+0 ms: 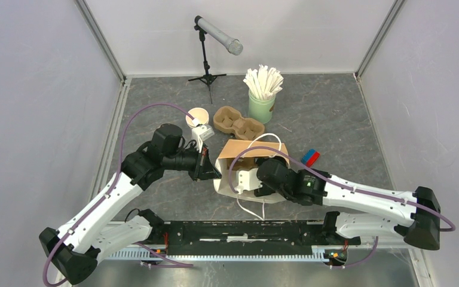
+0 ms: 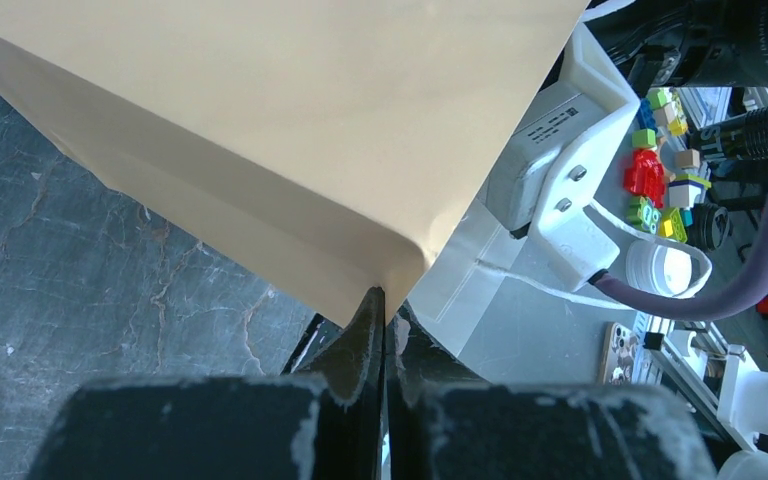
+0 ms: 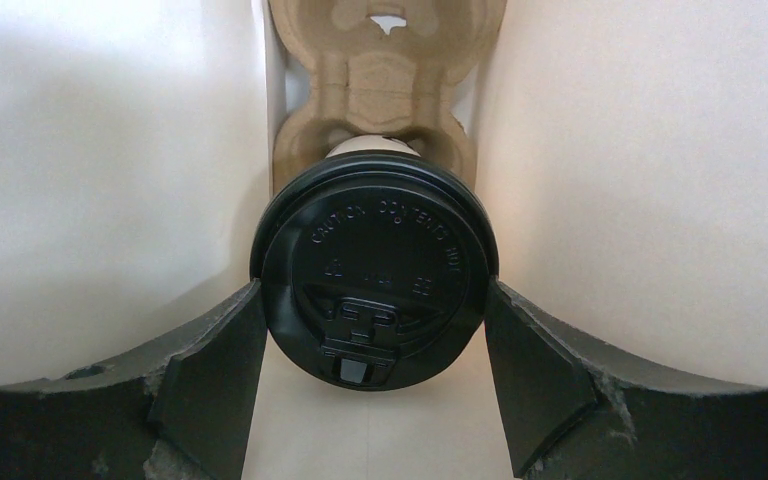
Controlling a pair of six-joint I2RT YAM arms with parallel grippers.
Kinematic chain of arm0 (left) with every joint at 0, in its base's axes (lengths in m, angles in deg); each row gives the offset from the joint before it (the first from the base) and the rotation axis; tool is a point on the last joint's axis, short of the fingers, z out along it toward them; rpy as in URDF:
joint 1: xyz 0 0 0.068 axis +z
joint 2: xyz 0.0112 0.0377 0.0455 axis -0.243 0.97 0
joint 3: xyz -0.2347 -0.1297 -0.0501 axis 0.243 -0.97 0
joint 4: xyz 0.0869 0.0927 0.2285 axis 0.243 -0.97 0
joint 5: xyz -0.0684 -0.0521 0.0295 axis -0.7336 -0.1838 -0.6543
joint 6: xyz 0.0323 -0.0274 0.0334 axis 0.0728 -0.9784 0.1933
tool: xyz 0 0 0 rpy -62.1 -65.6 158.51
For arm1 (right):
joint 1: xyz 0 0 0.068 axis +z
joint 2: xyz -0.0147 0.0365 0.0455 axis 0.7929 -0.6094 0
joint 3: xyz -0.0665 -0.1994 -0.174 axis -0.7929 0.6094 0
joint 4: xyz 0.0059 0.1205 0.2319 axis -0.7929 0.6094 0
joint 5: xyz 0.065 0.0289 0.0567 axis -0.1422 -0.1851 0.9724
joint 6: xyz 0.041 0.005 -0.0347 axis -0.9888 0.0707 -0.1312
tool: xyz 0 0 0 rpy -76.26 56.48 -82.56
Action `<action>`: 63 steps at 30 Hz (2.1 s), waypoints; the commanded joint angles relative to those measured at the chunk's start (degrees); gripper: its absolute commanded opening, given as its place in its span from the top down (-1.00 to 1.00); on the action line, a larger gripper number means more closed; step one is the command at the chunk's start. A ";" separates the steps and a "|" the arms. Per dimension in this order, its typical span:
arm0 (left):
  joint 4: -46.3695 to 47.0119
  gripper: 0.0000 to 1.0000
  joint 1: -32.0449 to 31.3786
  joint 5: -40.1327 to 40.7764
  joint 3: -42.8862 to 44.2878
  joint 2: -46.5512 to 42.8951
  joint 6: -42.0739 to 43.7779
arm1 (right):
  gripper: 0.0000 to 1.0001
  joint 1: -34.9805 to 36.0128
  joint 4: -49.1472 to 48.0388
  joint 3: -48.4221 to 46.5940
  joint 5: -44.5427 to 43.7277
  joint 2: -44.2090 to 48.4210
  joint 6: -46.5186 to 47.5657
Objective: Pack the takeout coffee
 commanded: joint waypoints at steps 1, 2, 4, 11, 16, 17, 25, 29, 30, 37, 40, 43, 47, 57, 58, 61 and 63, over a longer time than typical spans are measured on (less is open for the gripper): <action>0.21 0.95 -0.05 0.74 1.17 -1.45 -0.91 | -0.56 -0.91 4.80 -3.02 -0.15 2.32 0.68; 0.17 0.95 0.00 0.77 1.21 -1.34 -0.89 | -0.58 -0.82 5.02 -3.11 0.26 2.59 1.01; -0.05 0.95 -0.07 0.98 1.55 -1.18 -0.83 | -0.62 -0.85 6.06 -3.41 0.55 2.84 1.55; -1.56 0.95 -0.03 1.68 2.93 -0.45 0.02 | -0.75 -0.81 7.50 -4.30 2.29 2.85 2.38; -2.06 0.95 0.00 1.86 3.49 0.19 0.14 | -0.76 -0.85 8.21 -5.18 3.87 2.44 2.65; -2.30 0.95 -0.07 1.86 3.65 0.37 0.22 | -0.77 -0.85 8.41 -5.29 4.18 2.42 2.75; -3.88 0.95 0.00 2.88 4.90 0.71 0.54 | -0.75 -0.86 10.65 -5.66 5.12 3.28 2.75; -5.83 0.95 -0.03 3.42 6.58 1.68 1.44 | -0.73 -0.84 11.87 -6.58 6.78 2.75 1.85; -6.12 0.95 -0.02 3.61 6.90 1.86 1.62 | -0.74 -0.85 12.29 -6.90 7.20 2.54 1.62; -7.88 0.95 -0.06 4.38 8.46 2.97 2.26 | -0.83 -0.81 14.24 -7.62 7.76 3.13 0.72; -7.90 0.95 -0.02 4.68 8.73 3.13 2.30 | -0.83 -0.84 15.55 -8.34 8.89 3.64 0.72; -7.98 0.95 0.01 5.15 8.99 3.49 2.35 | -0.78 -0.86 16.81 -8.95 9.70 3.76 0.26; -8.07 0.95 -0.01 4.90 9.30 4.58 2.34 | -0.82 -0.90 17.34 -9.40 10.74 3.43 -1.01; -8.07 0.95 -0.03 5.25 10.10 5.16 2.02 | -0.74 -0.80 18.43 -11.91 13.21 1.67 -1.93; -8.07 0.95 0.01 5.20 10.18 5.23 1.84 | -0.71 -0.84 18.45 -12.18 13.54 1.45 -1.99; -7.82 0.95 -0.02 5.29 10.16 5.48 1.32 | -0.79 -0.84 18.26 -12.69 13.68 0.87 -2.29; -7.77 0.95 -0.02 4.88 10.18 5.77 1.14 | -0.82 -0.84 18.27 -12.95 13.85 0.74 -2.37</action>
